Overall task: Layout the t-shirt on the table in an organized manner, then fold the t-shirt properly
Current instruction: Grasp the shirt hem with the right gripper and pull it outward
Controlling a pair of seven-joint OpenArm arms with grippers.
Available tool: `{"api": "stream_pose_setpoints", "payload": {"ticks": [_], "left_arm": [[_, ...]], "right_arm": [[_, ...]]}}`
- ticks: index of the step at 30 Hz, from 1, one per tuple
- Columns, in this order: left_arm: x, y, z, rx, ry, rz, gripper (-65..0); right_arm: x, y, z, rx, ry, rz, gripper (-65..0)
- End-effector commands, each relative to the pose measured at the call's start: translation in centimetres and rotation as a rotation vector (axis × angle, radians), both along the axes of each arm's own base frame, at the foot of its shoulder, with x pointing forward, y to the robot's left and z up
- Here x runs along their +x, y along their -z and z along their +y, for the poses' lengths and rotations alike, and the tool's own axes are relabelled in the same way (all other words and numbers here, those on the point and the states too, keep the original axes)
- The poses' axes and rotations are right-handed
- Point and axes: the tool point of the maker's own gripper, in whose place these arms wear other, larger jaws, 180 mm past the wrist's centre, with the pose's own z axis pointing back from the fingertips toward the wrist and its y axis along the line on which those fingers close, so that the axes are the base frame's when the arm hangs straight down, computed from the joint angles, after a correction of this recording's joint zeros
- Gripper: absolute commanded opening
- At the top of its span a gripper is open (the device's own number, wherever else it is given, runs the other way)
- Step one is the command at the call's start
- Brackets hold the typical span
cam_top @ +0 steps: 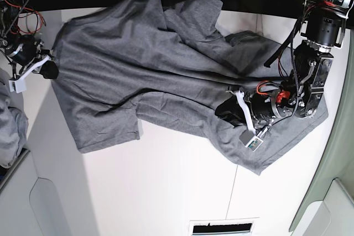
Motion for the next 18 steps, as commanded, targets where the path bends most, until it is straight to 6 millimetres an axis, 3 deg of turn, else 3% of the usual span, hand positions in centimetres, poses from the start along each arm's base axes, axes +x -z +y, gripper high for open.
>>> {"api": "stream_pose_setpoints", "payload": {"ticks": [1,5,9,14,17,18], "left_arm": [[0.7,-1.8,-0.4,-0.024,0.013,-0.058,-49.6],[-1.3,-1.8,-1.6,-0.048,0.040,-0.059,-49.6],[-2.7,-0.8,-2.1,-0.063,0.042,-0.026,-49.6],[-4.0,0.2,-2.2,-0.059,0.042,0.004,-49.6],[-4.2,0.6,-2.0,-0.038,0.046,0.008,-49.6],[-4.2,0.7,-1.9,-0.031,0.048,0.008,-49.6]], "right_arm": [[-1.6,0.5,-1.7,-0.067,-0.012,0.073,-65.0],[-2.6,-0.5,-2.2,-0.114,-0.051,0.065,-65.0],[-0.6,-4.2,-1.1,-0.129,-0.091,-0.060,-65.0],[3.6,-10.3,2.7,-0.140,-0.182,-0.259,-65.0],[5.6,-12.1,5.9,-0.126,-0.252,-0.323,-65.0],[6.1,-12.2,7.3,-0.116,-0.281,-0.335,-60.2]]}}
